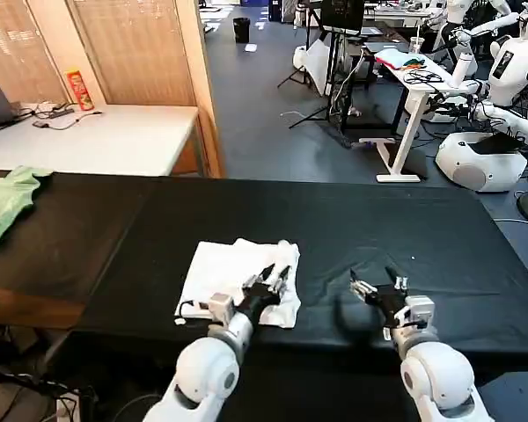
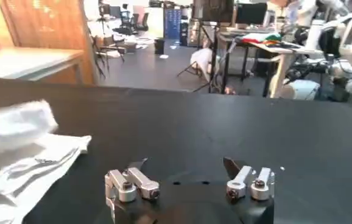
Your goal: Fold and organize the clothes.
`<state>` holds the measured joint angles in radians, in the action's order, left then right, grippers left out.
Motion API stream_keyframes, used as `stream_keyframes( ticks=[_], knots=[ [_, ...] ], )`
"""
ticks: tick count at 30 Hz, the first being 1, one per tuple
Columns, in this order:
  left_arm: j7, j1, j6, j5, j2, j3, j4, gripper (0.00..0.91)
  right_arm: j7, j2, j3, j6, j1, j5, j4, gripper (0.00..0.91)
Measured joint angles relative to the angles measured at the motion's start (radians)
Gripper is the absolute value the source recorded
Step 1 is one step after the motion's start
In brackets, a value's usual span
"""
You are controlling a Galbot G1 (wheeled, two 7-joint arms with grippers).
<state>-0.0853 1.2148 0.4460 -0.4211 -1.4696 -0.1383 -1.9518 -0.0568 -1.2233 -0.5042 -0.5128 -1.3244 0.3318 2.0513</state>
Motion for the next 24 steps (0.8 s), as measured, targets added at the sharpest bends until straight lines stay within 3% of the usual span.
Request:
stream_keyframes(
  ticks=[7,16,19,24],
  knots=[
    [0.032,-0.007,-0.045,0.070,0.035,-0.044,-0.069,0.878,0.027,0.007,0.102,0.001,0.070,-0.006,-0.038,0.878],
    [0.033,0.073,-0.123,0.131,0.175,-0.219,-0.054,0.878,0.043,-0.046,0.301,0.006,0.215,-0.053,-0.127,0.878],
    [0.033,0.102,-0.132,0.137,0.183,-0.269,-0.044,0.878,0.042,-0.065,0.357,-0.001,0.261,-0.101,-0.163,0.878],
    [0.035,0.124,-0.137,0.131,0.185,-0.315,-0.026,0.878,-0.009,-0.074,0.390,-0.080,0.273,-0.233,-0.185,0.878]
  ],
)
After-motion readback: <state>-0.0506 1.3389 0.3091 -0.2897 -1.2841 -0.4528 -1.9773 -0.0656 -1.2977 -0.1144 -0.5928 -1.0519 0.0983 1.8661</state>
